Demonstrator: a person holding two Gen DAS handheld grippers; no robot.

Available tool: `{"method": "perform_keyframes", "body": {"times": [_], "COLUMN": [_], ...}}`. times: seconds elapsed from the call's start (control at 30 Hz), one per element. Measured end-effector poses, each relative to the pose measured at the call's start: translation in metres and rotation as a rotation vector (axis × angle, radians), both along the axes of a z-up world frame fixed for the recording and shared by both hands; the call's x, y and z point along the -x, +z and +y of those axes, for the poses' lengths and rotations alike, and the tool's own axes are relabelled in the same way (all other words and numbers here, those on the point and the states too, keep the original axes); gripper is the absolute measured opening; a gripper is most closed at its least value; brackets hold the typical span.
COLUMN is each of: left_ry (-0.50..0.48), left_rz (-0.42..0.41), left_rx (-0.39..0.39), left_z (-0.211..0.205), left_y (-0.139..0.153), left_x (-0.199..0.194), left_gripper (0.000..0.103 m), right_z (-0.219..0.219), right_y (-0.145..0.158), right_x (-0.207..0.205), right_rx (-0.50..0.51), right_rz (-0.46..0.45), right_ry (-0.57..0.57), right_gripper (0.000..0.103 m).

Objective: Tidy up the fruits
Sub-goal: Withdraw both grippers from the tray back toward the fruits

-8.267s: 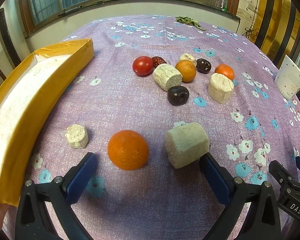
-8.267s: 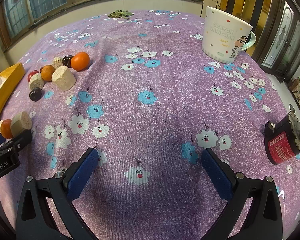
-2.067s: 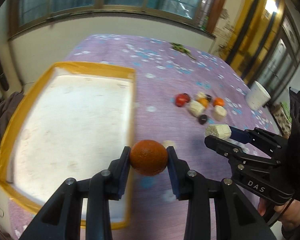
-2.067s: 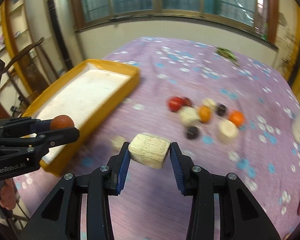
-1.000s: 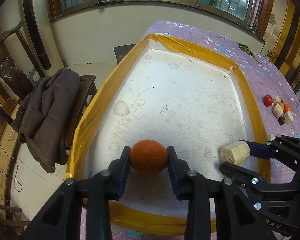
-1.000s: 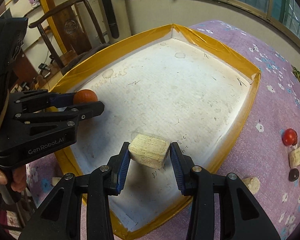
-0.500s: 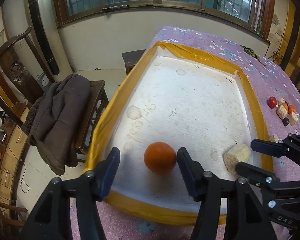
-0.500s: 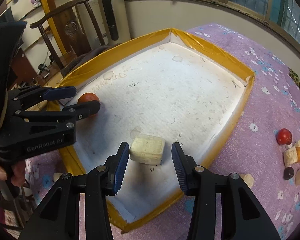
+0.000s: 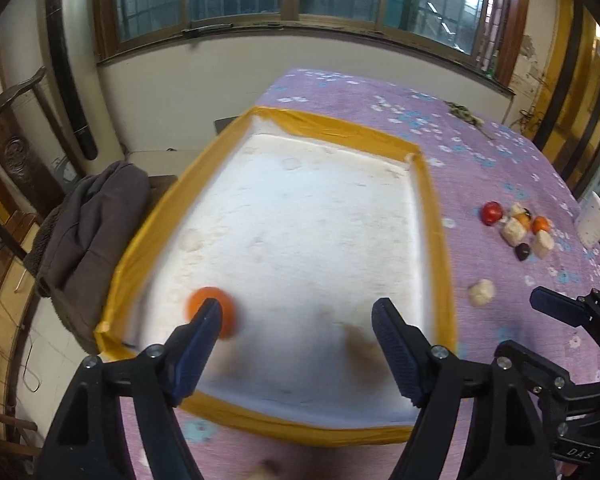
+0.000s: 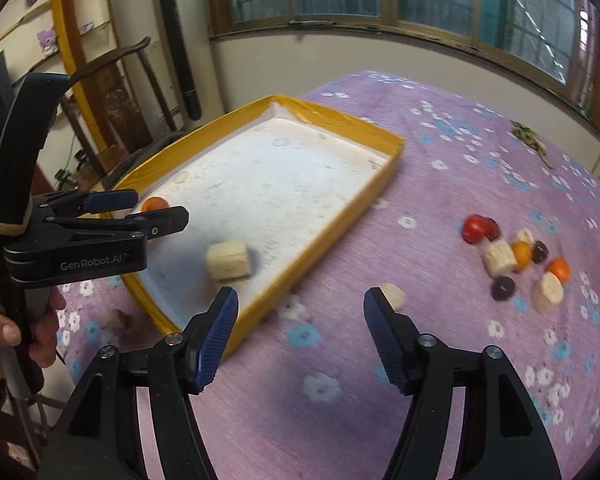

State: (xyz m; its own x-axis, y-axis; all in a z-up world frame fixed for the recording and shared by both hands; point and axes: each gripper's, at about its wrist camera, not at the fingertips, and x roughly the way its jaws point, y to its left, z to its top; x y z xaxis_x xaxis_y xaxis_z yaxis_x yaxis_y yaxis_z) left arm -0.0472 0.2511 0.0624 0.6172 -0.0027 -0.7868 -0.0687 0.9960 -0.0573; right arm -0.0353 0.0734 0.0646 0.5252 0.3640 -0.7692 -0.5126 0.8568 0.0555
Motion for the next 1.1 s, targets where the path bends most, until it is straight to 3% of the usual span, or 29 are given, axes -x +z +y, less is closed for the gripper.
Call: {"method": "perform_keyframes", "body": {"times": [0.33, 0.67, 0.93, 1.1], "left_ry": [-0.171, -0.266, -0.276, -0.262], "left_rz": [0.016, 0.043, 0.067, 0.091], "left_rx": [-0.008, -0.048, -0.077, -0.081], "left_z": [-0.091, -0.153, -0.172, -0.174], "left_y": [0.002, 0.000, -0.005, -0.010], "left_x": [-0.006, -0.005, -0.004, -0.002], "left_gripper": [0.085, 0.089, 0.090, 0.090], "right_z": [-0.079, -0.166, -0.216, -0.216], "right_y": [0.000, -0.005, -0.012, -0.024], "right_x": [0.006, 0.011, -0.028, -0.063], "right_rx": [-0.012, -0.037, -0.053, -0.054], "right_rz": [0.006, 0.019, 0.034, 0.048], "right_ry": [-0.171, -0.349, -0.413, -0.390], "right_gripper": [0.066, 0.071, 0.071, 0.071]}}
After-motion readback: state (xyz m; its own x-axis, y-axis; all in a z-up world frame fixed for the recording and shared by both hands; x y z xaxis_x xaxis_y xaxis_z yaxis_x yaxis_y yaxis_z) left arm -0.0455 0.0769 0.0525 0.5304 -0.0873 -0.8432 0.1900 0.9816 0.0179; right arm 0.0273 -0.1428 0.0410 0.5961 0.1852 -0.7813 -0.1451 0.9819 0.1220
